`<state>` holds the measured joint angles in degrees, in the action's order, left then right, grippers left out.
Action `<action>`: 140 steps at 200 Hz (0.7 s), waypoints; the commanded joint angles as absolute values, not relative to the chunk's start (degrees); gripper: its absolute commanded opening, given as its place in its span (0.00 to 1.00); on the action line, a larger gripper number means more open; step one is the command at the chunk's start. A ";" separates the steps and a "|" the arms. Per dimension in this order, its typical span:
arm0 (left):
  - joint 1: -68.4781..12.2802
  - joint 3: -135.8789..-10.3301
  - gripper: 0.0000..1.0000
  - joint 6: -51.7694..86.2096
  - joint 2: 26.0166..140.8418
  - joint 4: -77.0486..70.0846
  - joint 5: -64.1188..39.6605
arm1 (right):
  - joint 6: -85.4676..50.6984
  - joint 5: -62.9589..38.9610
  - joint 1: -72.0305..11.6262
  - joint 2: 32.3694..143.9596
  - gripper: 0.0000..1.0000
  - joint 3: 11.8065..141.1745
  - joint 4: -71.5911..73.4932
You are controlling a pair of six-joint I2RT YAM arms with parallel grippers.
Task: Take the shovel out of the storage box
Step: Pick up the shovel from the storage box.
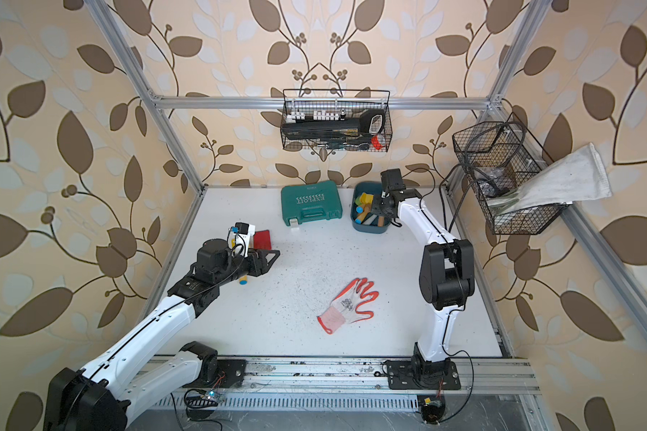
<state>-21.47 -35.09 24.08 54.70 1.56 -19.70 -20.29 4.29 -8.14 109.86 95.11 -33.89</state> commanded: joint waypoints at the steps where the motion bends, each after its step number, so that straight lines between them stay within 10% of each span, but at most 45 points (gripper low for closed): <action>1: -22.06 -36.49 0.59 24.41 54.45 -0.19 -21.05 | -19.90 5.24 -8.27 109.83 0.10 95.83 -32.25; 140: -21.98 -37.33 0.58 23.98 55.45 0.00 -21.29 | -14.33 14.90 -10.49 110.25 0.06 94.54 -32.43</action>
<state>-21.47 -35.14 24.08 54.96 1.58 -19.70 -16.80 9.06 -9.67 111.83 95.18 -33.58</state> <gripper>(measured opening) 0.586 0.246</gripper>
